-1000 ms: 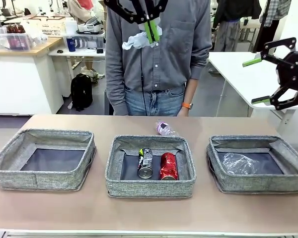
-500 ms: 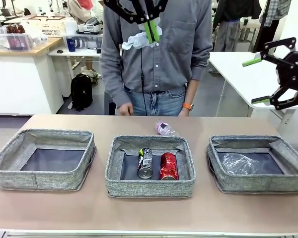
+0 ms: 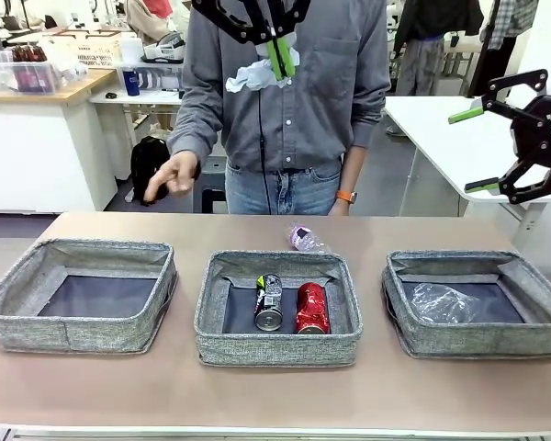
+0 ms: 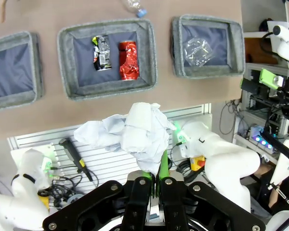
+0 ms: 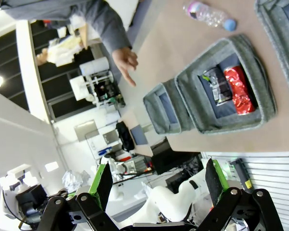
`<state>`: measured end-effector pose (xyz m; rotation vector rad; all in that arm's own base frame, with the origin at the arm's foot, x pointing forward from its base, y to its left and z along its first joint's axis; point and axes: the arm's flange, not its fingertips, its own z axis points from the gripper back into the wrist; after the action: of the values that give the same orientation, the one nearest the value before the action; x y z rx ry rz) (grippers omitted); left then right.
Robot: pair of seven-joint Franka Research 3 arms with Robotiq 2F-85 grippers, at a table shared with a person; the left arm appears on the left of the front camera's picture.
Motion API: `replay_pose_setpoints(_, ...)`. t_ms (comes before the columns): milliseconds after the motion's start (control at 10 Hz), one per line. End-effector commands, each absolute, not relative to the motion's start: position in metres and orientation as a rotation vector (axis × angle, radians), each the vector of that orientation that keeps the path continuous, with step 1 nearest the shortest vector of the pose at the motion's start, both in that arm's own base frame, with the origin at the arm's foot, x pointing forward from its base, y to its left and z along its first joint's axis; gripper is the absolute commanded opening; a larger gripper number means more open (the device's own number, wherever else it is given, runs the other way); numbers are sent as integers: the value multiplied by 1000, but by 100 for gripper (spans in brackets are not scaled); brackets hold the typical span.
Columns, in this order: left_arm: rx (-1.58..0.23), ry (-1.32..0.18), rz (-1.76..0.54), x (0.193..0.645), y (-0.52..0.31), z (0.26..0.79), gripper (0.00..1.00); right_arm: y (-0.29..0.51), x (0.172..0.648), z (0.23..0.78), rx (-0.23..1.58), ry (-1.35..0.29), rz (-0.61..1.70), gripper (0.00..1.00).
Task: Sort the waste into the appropriate baskets.
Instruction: Place the picked waste into the Fabric basket indicated by the person.
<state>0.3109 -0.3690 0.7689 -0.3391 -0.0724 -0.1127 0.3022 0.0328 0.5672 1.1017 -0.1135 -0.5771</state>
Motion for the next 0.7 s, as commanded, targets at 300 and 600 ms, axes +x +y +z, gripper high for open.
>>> replay_pose_setpoints(300, -351, -82, -124, 309, -365, 766, 0, 32, 302, 568, 1113, -112, -576, 100)
replay_pose_setpoints(600, -339, -72, -113, 311, -369, 769, 0, 32, 302, 568, 1113, -112, -576, 100)
